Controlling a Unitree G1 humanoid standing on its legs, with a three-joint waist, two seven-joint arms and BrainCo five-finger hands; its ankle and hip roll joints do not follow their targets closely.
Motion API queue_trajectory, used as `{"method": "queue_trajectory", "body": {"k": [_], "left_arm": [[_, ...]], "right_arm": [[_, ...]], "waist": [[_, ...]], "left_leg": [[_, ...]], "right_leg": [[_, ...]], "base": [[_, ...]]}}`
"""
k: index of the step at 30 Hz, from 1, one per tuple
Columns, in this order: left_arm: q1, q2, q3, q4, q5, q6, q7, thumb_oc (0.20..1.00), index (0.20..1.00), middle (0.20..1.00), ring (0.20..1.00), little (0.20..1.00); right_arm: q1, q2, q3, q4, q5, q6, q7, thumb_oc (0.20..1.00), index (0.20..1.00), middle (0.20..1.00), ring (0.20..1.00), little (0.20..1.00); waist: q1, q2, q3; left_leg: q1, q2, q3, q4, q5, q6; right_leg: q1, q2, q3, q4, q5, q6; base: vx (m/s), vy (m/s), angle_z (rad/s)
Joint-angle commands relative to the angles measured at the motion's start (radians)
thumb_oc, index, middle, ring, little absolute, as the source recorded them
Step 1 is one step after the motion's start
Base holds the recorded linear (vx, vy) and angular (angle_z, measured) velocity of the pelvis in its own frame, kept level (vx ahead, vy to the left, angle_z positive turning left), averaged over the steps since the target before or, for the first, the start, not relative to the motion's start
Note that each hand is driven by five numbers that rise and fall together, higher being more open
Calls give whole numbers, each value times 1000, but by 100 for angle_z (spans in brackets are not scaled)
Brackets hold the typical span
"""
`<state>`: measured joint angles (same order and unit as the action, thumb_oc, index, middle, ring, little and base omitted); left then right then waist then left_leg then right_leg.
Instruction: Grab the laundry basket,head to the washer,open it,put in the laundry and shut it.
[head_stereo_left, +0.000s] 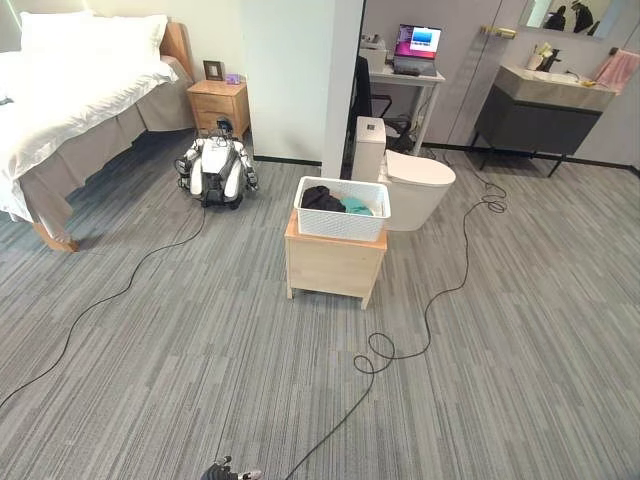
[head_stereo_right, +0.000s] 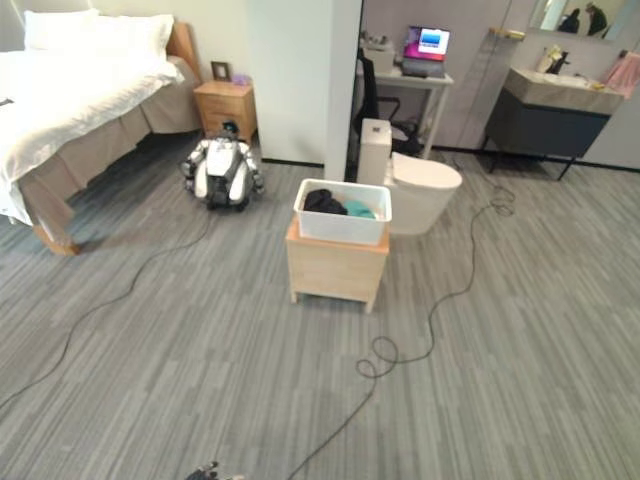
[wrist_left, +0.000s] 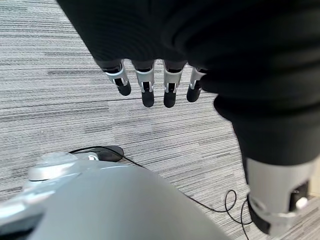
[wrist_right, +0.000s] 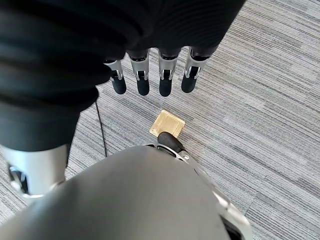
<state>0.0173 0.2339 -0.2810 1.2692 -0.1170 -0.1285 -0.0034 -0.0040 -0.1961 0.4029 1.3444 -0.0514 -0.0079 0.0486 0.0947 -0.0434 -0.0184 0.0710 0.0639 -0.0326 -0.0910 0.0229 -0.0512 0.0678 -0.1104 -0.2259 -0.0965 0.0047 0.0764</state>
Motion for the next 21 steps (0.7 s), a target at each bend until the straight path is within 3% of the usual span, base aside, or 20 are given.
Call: {"method": "queue_trajectory", "body": {"k": [1, 21], "left_arm": [[-67, 22, 44, 49, -3, -31, 26, 1000, 1000, 1000, 1000, 1000], [-64, 41, 62, 73, 4, -28, 18, 1000, 1000, 1000, 1000, 1000]], "right_arm": [[-29, 29, 72, 30, 21, -21, 17, 1000, 1000, 1000, 1000, 1000], [-28, 20, 75, 5, 28, -20, 24, 1000, 1000, 1000, 1000, 1000]], "waist": [[-3, -18, 35], [-8, -28, 31]], "left_leg": [[-2, -26, -25, 4, -60, 22], [4, -20, -20, 4, -63, 17]], "right_leg": [[9, -35, 8, 9, 0, 46], [16, -31, 9, 9, -3, 42]], "base": [[2, -15, -6], [1, -4, -2]]}}
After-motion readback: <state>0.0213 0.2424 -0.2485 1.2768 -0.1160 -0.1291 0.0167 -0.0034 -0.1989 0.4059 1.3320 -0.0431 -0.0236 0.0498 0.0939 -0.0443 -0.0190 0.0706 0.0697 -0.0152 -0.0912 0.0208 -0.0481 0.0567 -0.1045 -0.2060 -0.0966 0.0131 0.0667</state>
